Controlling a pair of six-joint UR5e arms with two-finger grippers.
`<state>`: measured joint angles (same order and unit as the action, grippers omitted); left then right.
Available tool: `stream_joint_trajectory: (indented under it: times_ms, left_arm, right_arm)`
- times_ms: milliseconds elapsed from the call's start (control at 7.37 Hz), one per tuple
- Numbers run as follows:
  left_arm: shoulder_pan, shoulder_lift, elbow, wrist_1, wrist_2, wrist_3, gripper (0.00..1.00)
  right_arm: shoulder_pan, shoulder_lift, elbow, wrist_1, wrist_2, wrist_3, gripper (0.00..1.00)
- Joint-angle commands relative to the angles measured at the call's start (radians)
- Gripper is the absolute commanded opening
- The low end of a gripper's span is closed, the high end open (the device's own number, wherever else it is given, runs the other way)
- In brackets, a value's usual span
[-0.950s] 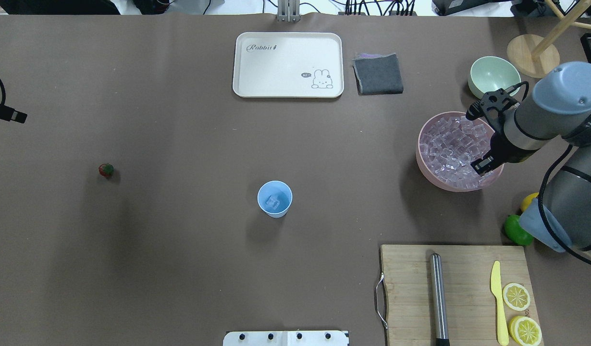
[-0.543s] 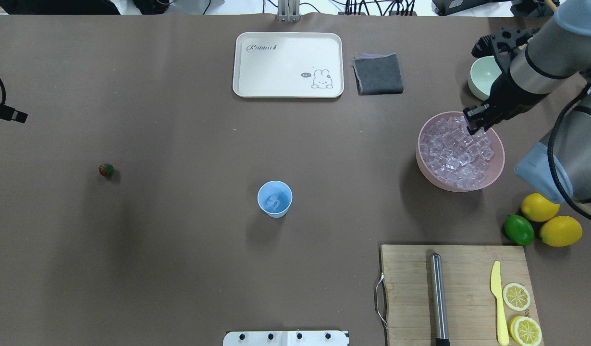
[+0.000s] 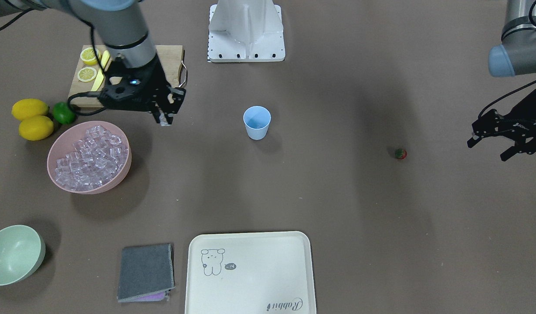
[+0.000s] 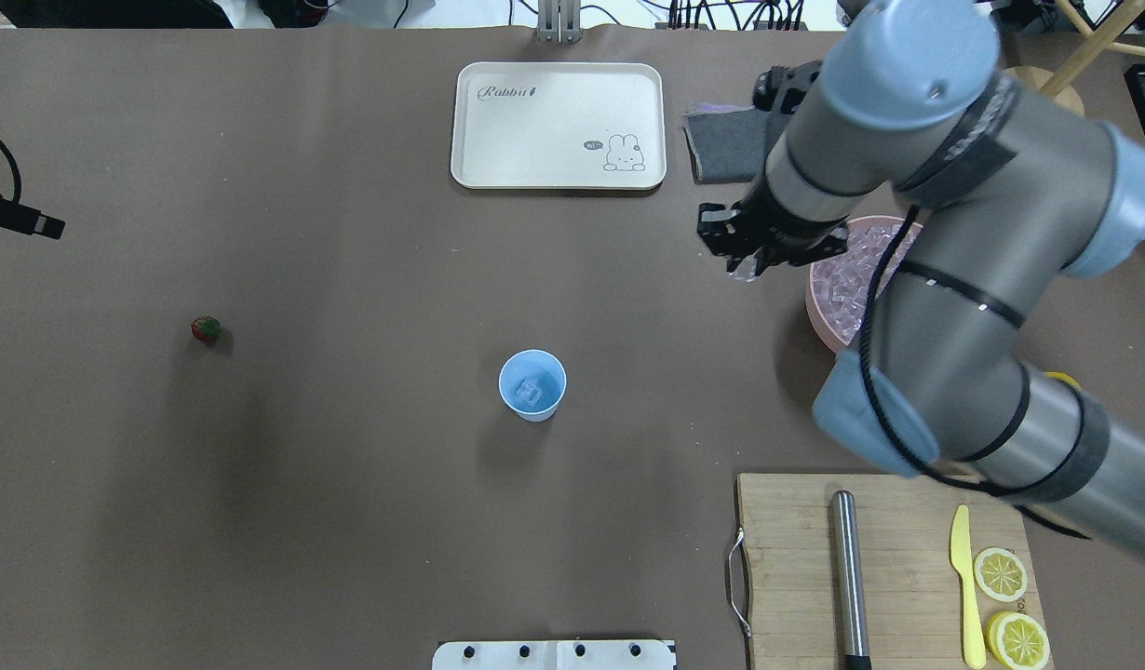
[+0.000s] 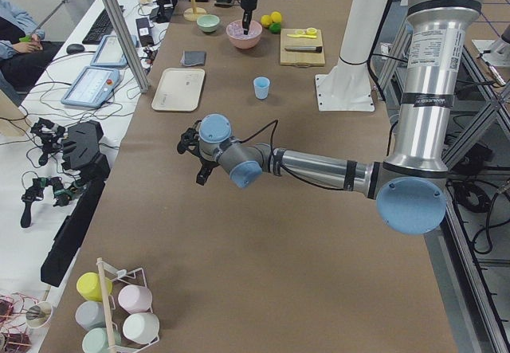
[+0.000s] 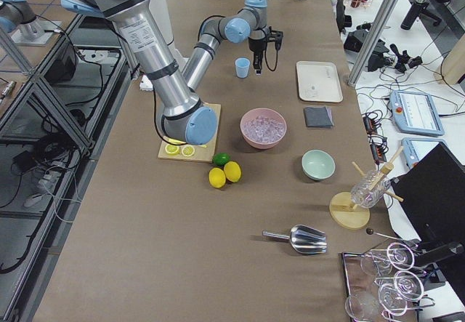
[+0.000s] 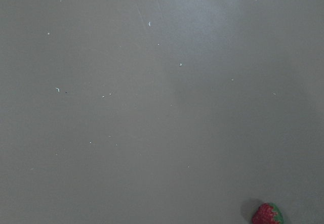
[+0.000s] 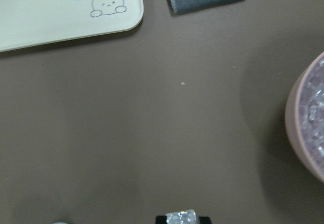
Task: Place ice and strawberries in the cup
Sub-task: 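Carry the ice to the light-blue cup and drop it in with the right gripper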
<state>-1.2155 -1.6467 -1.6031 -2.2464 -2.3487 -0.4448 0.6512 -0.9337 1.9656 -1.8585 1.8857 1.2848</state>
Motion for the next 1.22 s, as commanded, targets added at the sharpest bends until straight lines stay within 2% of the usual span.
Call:
stream_joint_trajectory:
  times_ms: [0,271,679,1086]
  left_arm:
    - [0.007,-0.004,0.000,0.001,0.000,-0.009,0.98]
    - [0.007,-0.004,0.000,0.001,0.000,-0.011,0.98]
    - [0.008,0.007,-0.001,-0.001,-0.001,-0.011,0.98]
    - [0.010,0.007,0.002,-0.001,-0.001,-0.009,0.98]
  right_arm:
    - [-0.175,0.147,-0.040,-0.092,-0.156,0.201,0.00]
    - [-0.315,0.205,-0.091,-0.096,-0.316,0.373,0.00]
    - [-0.381,0.225,-0.158,-0.056,-0.405,0.436,0.00]
    - [-0.375,0.219,-0.214,0.036,-0.479,0.410,0.00]
